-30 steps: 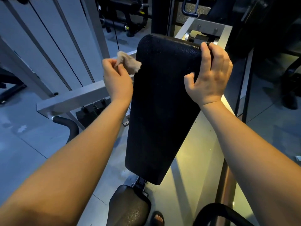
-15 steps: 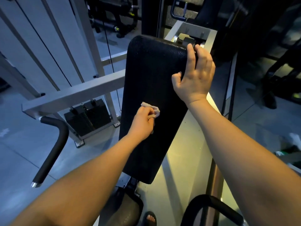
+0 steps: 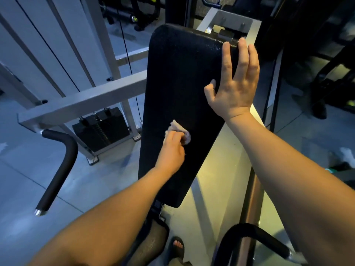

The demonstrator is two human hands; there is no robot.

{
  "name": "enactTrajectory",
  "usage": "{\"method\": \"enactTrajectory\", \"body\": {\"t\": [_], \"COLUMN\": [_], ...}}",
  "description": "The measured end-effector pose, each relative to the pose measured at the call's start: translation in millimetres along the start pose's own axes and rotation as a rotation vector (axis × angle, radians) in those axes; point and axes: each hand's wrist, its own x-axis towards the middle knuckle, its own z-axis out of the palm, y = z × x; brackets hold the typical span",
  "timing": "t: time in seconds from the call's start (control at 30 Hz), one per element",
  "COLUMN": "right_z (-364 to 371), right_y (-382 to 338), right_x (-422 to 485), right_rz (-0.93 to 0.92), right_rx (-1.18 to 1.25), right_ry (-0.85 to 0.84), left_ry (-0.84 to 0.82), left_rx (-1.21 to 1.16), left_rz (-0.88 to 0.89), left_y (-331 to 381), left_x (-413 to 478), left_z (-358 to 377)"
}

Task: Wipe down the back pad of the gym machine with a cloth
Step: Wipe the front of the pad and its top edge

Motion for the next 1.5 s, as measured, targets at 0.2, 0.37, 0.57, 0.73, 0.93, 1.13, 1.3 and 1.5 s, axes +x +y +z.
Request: {"method": "enactTrajectory", "body": {"t": [0.2, 0.37, 0.57, 0.73, 0.93, 1.13, 1.3, 1.5], "right_z": [1, 4, 4, 3, 2, 4, 3, 3], "right_y": [0, -1, 0, 2, 2, 3, 3, 2], "right_x": [1, -1, -2, -2, -3, -1, 1, 2], "right_rz": [0.008, 0.005, 0.001, 0.005, 0.004, -0.023, -0.025, -0.021], "right_rx": [0.004, 0.01, 0.006, 0.024, 0.059, 0.066, 0.089, 0.094], "right_ry": [0.023, 0.049, 0.039, 0.01, -0.003, 0.033, 0.041, 0.051], "left_ry": [0.482, 0.374, 0.034, 0.335, 0.559, 0.522, 0.258, 0.219], "left_rx": [-0.272, -0.341, -0.54, -0.749, -0.317, -0.004, 0.199, 0.244], "left_rz": [-0.417, -0.505, -0.521, -0.378, 0.007, 0.111, 0.235, 0.275], "left_y": [-23, -9, 30, 54, 107, 123, 104, 108], "left_x": [11, 29, 9, 48, 119, 168, 181, 196], "left_z": [-51, -36, -12, -86, -155, -159, -157, -168]}}
